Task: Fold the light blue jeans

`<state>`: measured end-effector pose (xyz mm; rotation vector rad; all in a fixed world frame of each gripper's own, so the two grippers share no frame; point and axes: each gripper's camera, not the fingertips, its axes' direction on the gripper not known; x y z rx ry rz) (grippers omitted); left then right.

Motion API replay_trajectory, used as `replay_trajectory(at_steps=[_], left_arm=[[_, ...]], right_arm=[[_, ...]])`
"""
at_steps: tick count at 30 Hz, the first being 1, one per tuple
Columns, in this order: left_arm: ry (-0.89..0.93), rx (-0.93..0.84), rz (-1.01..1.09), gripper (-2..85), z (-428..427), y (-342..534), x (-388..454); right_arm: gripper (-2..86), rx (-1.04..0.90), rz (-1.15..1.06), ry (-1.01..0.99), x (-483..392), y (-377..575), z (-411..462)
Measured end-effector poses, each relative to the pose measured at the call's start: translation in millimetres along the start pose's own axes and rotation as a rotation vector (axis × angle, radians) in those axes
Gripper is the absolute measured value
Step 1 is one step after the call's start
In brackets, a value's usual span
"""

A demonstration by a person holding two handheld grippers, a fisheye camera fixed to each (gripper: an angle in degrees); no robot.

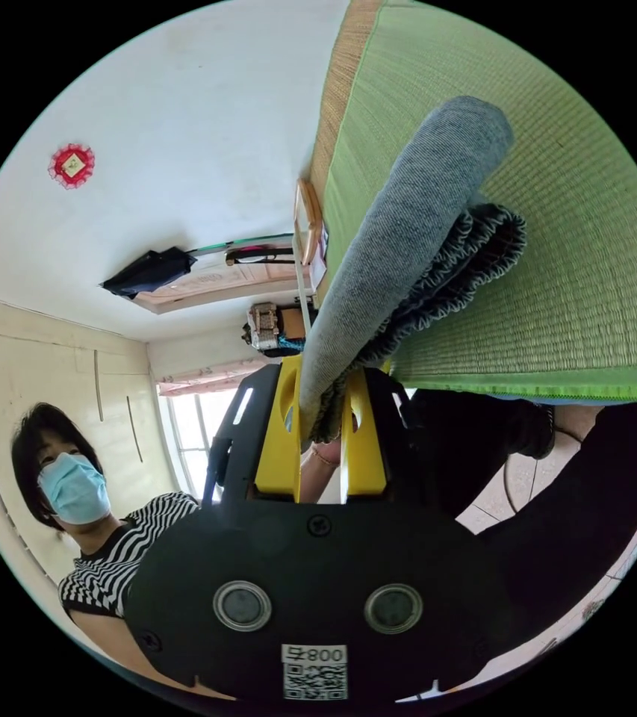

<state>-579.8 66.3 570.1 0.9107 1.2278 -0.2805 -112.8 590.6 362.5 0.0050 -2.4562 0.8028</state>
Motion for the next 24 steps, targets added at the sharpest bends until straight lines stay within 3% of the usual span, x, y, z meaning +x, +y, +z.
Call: replay_trajectory(at_steps=[5, 15, 24], left_arm=[[-0.003, -0.002, 0.008, 6.9, 54.0, 8.7, -1.3], [-0.084, -0.115, 0.229, 4.3, 184.2, 34.5, 46.6], [0.026, -0.292, 0.518, 3.5, 425.1, 57.3, 148.7]], right_arm=[[8.1, 0.019, -0.025, 0.003, -19.2, 5.9, -36.4], [7.8, 0.116, -0.111, -0.056, -55.4, 36.9, -157.1], [7.4, 0.282, -0.390, -0.069, -175.6, 23.1, -359.3]])
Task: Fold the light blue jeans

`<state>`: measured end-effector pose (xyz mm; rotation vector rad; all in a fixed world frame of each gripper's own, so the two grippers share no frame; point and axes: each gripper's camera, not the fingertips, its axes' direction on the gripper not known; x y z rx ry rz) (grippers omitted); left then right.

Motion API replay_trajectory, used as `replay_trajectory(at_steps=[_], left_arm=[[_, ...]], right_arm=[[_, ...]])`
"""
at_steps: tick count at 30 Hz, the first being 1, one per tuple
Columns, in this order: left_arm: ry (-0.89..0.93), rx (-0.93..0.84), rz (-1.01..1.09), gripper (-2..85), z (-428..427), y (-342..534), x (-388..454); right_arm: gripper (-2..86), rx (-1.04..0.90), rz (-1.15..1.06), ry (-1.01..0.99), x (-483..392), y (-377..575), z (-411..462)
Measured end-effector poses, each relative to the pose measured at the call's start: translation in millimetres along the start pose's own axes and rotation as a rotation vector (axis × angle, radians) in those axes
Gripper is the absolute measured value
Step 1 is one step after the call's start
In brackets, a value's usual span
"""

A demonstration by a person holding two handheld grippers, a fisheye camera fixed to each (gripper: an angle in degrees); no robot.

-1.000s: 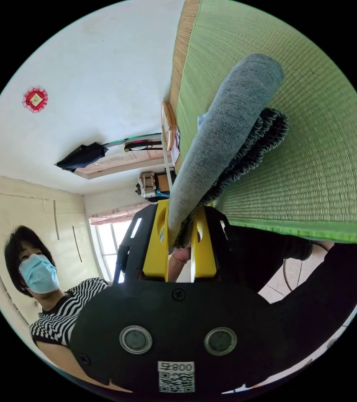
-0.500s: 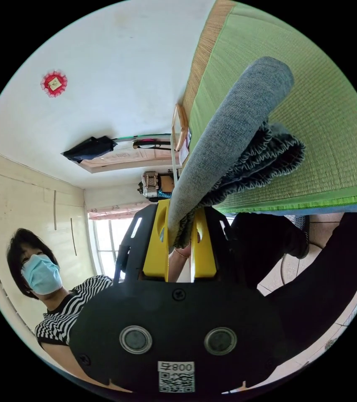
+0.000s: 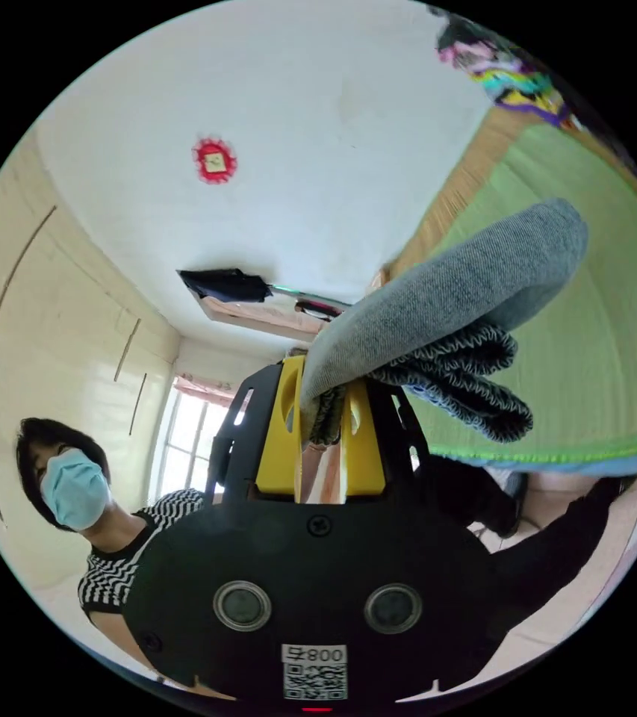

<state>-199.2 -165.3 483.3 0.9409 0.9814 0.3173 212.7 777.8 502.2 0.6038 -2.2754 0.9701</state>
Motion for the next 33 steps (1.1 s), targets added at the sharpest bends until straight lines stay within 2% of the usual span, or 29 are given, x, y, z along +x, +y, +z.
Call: replay_trajectory(at_steps=[8, 12, 16, 19, 21, 23, 33], left_arm=[[0.202, -0.137, 0.423, 4.1, 305.9, -86.1, 135.5], [0.205, -0.270, 0.522, 4.7, 444.3, -93.4, 149.1], [0.074, -0.492, 0.485, 4.9, 600.5, -79.6, 90.2], [-0.158, -0.701, 0.385, 4.5, 693.9, -60.4, 13.9], [-0.120, -0.702, 0.342, 4.0, 720.8, -54.4, -17.6], [-0.007, -0.688, 0.270, 3.8, 747.5, -55.3, -40.9], [-0.057, -0.689, 0.422, 4.3, 835.4, -61.8, -54.6]], right_arm=[[7.2, 0.207, -0.411, 0.091, -167.8, -131.6, -234.6], [7.3, 0.323, -0.490, 0.215, -199.1, -143.1, -363.1], [7.3, 0.443, -0.359, 0.263, -131.2, -123.4, -457.4], [7.2, 0.528, -0.123, 0.248, -20.9, -93.3, -518.8], [7.2, 0.558, 0.031, 0.149, 59.5, -67.3, -543.9], [7.6, 0.597, 0.006, 0.037, 86.6, -53.9, -553.6], [7.9, 0.603, -0.052, -0.021, 82.2, -55.2, -611.4]])
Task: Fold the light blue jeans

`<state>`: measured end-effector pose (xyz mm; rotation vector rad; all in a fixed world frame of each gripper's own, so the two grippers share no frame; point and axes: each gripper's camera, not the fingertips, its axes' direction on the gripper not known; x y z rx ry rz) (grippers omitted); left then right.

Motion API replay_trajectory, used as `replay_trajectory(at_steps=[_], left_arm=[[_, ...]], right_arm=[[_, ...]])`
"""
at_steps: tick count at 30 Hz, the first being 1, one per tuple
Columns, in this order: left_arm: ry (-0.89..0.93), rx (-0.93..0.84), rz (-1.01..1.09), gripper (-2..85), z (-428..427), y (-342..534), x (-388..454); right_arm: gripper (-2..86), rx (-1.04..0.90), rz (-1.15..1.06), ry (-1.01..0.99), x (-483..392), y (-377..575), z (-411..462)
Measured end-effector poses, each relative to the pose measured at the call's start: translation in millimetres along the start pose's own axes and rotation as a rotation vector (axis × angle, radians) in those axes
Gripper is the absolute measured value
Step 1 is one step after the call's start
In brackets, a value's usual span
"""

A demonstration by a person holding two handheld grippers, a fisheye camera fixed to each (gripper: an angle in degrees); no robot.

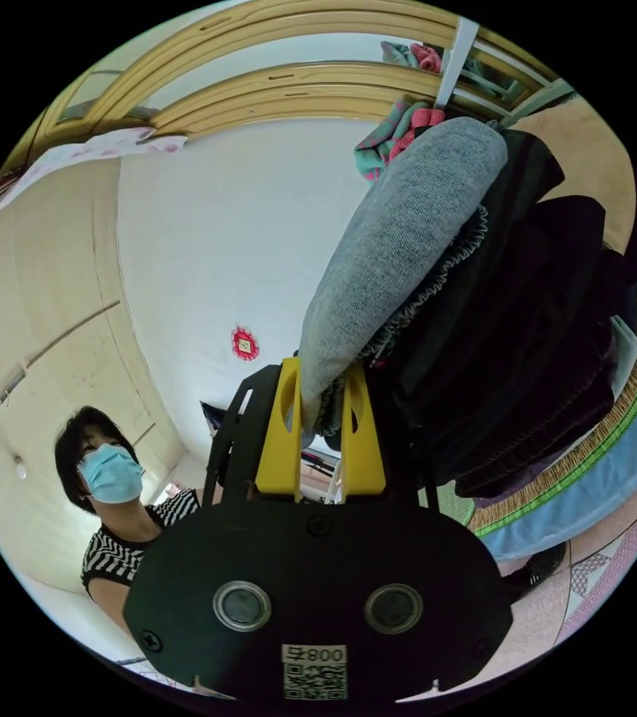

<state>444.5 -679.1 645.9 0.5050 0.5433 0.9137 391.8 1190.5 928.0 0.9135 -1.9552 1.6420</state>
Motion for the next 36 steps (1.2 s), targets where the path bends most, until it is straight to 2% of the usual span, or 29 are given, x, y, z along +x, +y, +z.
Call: replay_trajectory(at_steps=[3, 10, 14, 17, 20, 25, 29, 33, 36], left_arm=[[-0.006, 0.006, 0.036, 4.0, 20.0, -26.4, 6.3], [-0.166, -0.013, 0.272, 4.4, 50.1, -83.3, 30.4], [-0.214, -0.034, 0.111, 4.7, 55.3, -70.4, -38.2], [-0.124, -0.008, 0.040, 5.5, 55.0, -56.2, -73.9], [-0.114, 0.006, 0.041, 6.1, 53.8, -46.0, -86.3], [-0.138, 0.044, 0.059, 4.4, 37.5, -19.9, -97.6], [-0.165, 0.121, 0.129, 1.2, 19.7, 2.5, -90.9], [-0.155, 0.116, 0.201, 0.3, 32.6, -0.1, -80.6], [-0.236, 0.079, 0.241, 0.1, 59.2, -7.6, -78.2]], right_arm=[[7.4, 0.022, -0.015, 0.017, -16.8, -15.3, -8.7], [6.7, 0.033, -0.107, 0.019, -60.3, -59.1, -8.9], [7.0, -0.025, -0.077, 0.076, -57.0, -67.9, 12.3], [7.4, -0.095, -0.088, 0.145, -64.3, -69.2, 21.7], [7.6, -0.124, -0.071, 0.142, -73.4, -71.6, 17.5], [7.2, -0.041, -0.044, 0.126, -86.7, -51.5, -17.3], [2.7, 0.088, -0.062, 0.164, -114.8, -25.8, -56.8], [0.6, 0.165, -0.199, 0.326, -178.5, -30.1, -51.9], [0.2, 0.161, -0.278, 0.454, -209.9, -48.6, -25.9]])
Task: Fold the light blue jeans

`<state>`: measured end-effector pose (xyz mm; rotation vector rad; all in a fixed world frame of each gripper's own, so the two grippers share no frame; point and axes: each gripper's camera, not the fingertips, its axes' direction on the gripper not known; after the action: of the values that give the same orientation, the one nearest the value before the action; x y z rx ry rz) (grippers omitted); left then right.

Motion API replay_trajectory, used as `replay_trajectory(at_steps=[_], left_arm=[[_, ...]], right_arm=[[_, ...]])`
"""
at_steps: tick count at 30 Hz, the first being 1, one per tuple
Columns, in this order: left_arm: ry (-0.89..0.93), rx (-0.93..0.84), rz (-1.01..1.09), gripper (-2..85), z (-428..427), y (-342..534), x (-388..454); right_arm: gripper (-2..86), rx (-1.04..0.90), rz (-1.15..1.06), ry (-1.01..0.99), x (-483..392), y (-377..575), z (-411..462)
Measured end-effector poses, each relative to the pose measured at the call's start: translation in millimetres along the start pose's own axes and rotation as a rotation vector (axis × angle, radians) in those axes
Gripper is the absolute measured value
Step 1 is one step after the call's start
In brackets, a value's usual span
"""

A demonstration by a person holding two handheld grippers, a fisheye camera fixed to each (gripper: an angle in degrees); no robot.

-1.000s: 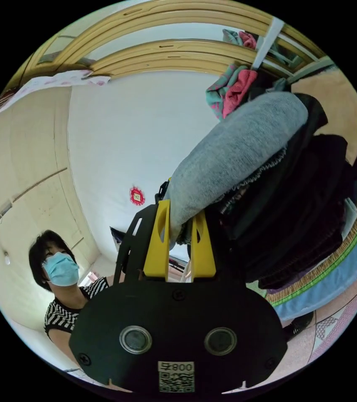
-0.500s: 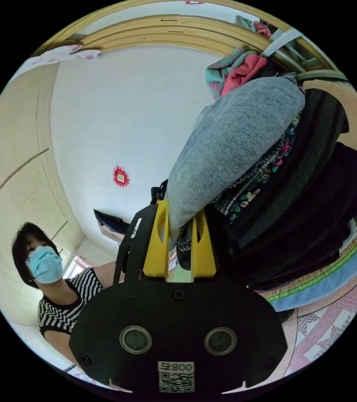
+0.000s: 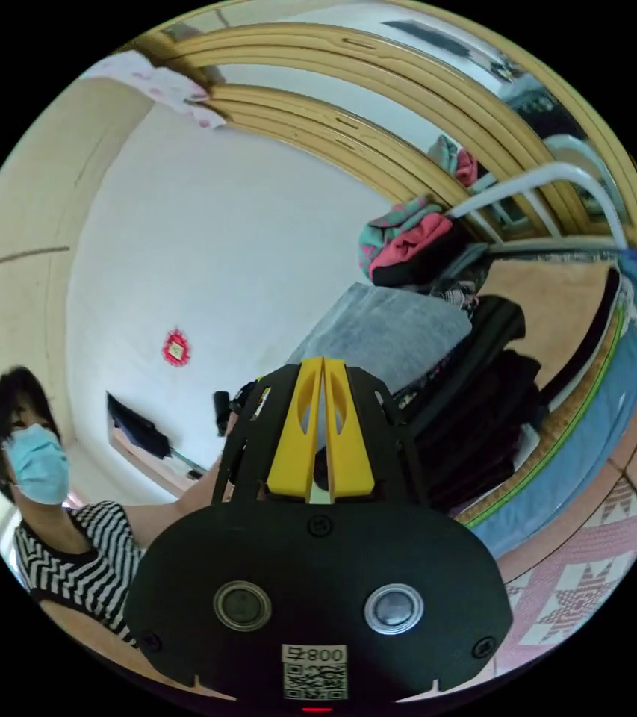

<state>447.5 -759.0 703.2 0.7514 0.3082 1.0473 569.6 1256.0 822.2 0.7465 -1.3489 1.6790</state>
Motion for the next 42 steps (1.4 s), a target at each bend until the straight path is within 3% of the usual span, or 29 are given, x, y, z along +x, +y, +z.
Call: replay_trajectory(at_steps=[5, 9, 13, 17, 22, 29, 37, 42], left_arm=[[-0.179, -0.177, 0.010, 0.0, 55.3, 19.5, -18.5], [-0.152, -0.138, -0.045, 0.0, 51.5, 34.0, -22.3], [-0.202, -0.160, 0.047, 0.0, 55.0, 48.6, -19.6], [-0.094, -0.119, 0.005, 0.1, 42.6, 67.4, -27.4], [-0.103, -0.120, 0.041, 0.1, 15.1, 134.2, -31.4], [-0.233, -0.533, -0.217, 0.2, 32.4, 298.7, -80.5], [-0.335, -0.695, -0.248, 0.7, 44.4, 371.1, -75.9], [-0.373, -0.693, -0.207, 1.0, 43.3, 390.0, -66.7]], right_arm=[[0.0, -0.182, -0.006, 0.162, 2.0, -20.4, 58.4], [0.0, -0.166, -0.041, 0.189, -19.8, -19.7, 48.1], [0.0, -0.157, -0.149, 0.261, -49.2, -6.3, 41.7], [0.1, -0.135, -0.159, 0.242, -51.6, 0.1, 29.2], [0.5, 0.022, -0.195, 0.264, -47.9, 27.3, -36.0], [4.8, 0.048, 0.052, 0.393, 71.6, 59.6, -95.4], [7.8, -0.002, 0.234, 0.417, 179.2, 34.9, -103.6], [8.5, -0.010, 0.351, 0.382, 246.5, 13.2, -100.5]])
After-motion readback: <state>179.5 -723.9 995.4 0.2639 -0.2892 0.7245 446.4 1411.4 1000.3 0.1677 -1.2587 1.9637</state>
